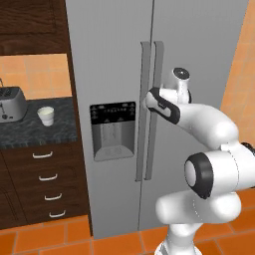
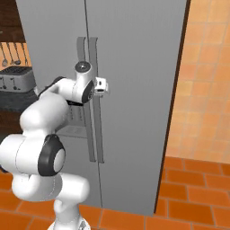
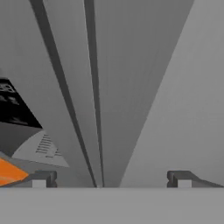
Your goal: Grab a lemon wedge from the fridge and one ice cube from the ice bowl, and put them in the glass of lemonade.
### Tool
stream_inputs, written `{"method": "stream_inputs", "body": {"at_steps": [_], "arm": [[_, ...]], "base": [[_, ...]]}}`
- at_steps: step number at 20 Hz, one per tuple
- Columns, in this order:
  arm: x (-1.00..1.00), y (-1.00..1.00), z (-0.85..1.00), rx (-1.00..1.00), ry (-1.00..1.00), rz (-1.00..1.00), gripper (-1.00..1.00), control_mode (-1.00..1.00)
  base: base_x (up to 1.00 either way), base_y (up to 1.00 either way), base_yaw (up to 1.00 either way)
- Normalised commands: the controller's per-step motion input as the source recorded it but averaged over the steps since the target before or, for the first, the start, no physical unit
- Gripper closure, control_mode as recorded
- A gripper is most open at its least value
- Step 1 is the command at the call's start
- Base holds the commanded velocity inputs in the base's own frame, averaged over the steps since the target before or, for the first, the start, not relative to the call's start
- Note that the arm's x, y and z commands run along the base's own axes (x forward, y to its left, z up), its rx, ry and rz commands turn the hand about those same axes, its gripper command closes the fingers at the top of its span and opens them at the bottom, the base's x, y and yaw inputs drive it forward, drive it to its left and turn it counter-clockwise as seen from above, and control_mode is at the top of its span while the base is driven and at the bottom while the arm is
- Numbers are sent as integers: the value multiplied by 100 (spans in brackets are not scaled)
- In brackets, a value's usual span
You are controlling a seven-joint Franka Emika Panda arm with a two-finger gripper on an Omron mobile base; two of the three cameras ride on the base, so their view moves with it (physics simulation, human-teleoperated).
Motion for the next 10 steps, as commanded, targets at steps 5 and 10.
{"method": "stream_inputs", "body": {"at_steps": [5, 10], "arm": [[49, 0, 0, 0, -8, -3, -100, -100], [27, 0, -6, 3, -11, -10, -100, -100]], "base": [[0, 0, 0], [0, 0, 0]]}}
